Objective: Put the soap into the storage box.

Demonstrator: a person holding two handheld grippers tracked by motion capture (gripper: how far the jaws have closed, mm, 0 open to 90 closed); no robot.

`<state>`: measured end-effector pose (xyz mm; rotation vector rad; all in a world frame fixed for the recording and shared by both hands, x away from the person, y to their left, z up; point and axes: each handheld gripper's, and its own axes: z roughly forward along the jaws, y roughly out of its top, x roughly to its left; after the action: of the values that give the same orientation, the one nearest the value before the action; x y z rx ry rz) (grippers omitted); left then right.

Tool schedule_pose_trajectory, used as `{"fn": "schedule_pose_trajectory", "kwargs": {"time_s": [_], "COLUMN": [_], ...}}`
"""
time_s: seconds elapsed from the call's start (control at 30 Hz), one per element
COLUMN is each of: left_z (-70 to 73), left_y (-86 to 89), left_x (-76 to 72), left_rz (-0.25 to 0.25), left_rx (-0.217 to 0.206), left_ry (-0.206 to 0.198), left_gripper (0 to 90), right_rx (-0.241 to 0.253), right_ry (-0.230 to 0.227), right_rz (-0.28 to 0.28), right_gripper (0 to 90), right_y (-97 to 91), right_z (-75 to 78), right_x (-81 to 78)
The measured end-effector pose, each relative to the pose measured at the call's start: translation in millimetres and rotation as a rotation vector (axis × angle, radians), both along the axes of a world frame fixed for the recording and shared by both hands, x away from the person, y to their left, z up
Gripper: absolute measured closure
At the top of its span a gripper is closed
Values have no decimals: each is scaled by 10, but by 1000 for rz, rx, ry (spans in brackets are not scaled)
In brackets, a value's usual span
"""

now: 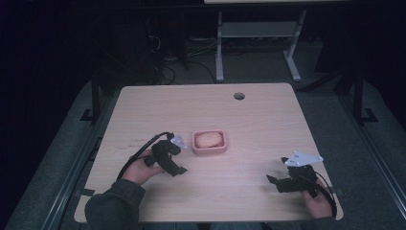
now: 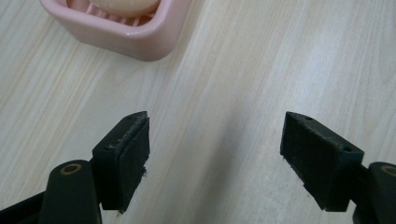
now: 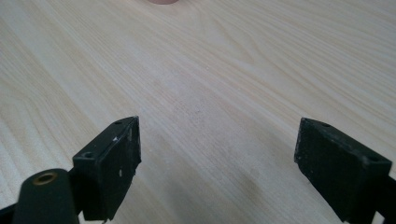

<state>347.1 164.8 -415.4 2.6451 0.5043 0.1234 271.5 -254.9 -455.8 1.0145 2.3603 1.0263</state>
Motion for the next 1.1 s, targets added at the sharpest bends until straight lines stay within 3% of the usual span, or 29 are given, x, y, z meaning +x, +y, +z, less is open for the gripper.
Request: {"fn": "schedule_pose_trajectory", "kwargs": {"time_s": [1.1], "left_z": [-46], "left_y": [417], "left_x": [-280], "left_rz": [27], "left_rx": [-4], "left_ry": [-17], "left_gripper": [238], "right_rx": [-2], "right_ry": [8], "right_rz": [-26], "right_gripper": [141], "right_y": [-11], "right_z": [-8], "right_x": [-1]}}
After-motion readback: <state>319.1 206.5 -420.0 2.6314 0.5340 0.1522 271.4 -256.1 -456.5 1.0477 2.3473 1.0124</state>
